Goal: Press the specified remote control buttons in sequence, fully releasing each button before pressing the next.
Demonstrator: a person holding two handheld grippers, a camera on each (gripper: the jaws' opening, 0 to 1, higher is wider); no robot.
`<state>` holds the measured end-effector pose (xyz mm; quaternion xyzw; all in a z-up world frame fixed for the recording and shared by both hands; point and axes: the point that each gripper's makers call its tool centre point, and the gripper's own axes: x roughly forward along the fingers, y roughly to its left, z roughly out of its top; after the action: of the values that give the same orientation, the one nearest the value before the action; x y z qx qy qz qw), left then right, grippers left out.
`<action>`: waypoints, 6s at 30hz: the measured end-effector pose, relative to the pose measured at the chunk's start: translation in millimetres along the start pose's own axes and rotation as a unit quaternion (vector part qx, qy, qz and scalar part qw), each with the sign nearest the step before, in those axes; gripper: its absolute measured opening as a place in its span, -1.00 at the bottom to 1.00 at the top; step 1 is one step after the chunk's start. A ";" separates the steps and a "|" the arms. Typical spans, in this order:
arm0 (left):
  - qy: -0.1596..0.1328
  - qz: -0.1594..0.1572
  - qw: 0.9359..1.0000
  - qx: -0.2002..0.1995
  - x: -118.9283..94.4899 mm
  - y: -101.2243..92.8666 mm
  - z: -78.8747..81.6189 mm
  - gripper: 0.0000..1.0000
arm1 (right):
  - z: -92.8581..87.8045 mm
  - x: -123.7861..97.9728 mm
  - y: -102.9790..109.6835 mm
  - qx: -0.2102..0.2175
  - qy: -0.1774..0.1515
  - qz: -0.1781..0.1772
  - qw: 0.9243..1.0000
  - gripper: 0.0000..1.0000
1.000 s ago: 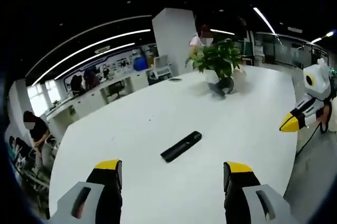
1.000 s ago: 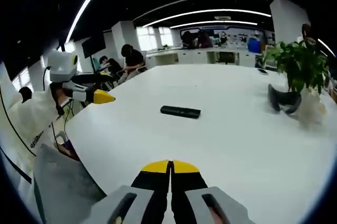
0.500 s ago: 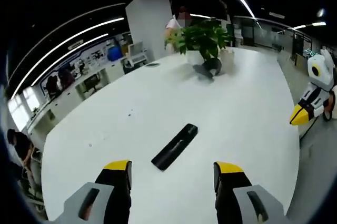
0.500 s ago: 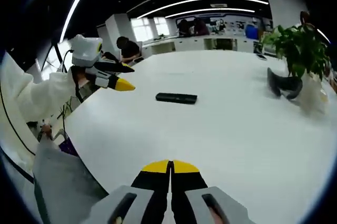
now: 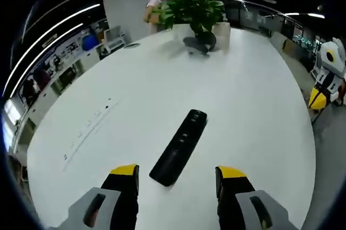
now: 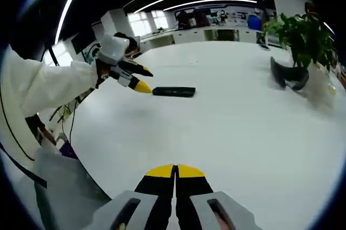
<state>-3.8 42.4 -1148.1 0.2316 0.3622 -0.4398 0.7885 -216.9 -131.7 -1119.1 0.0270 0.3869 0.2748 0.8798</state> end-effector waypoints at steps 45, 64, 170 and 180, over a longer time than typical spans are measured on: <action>0.146 -0.079 0.978 0.122 18.6 -29.6 -49.2 -0.53 | 13.2 -14.1 64.3 -0.071 0.009 0.039 0.997 -1.00; 0.182 -0.077 0.971 0.132 -9.3 -98.5 -80.3 -0.53 | 27.7 -36.2 120.5 -0.105 -0.041 0.053 0.992 -1.00; 0.159 -0.106 0.971 0.144 -68.4 -244.6 -142.2 -0.52 | -69.8 55.7 73.5 -0.026 0.259 -0.032 0.965 -1.00; 0.151 -0.110 0.974 0.131 -69.9 -243.4 -143.2 -0.52 | -69.7 59.6 71.1 -0.010 0.291 -0.054 0.955 -1.00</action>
<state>-290.6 53.9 -1195.5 0.3558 0.4396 -0.5272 0.6342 -265.6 -52.9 -1189.0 -0.0840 0.6243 0.2271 0.7427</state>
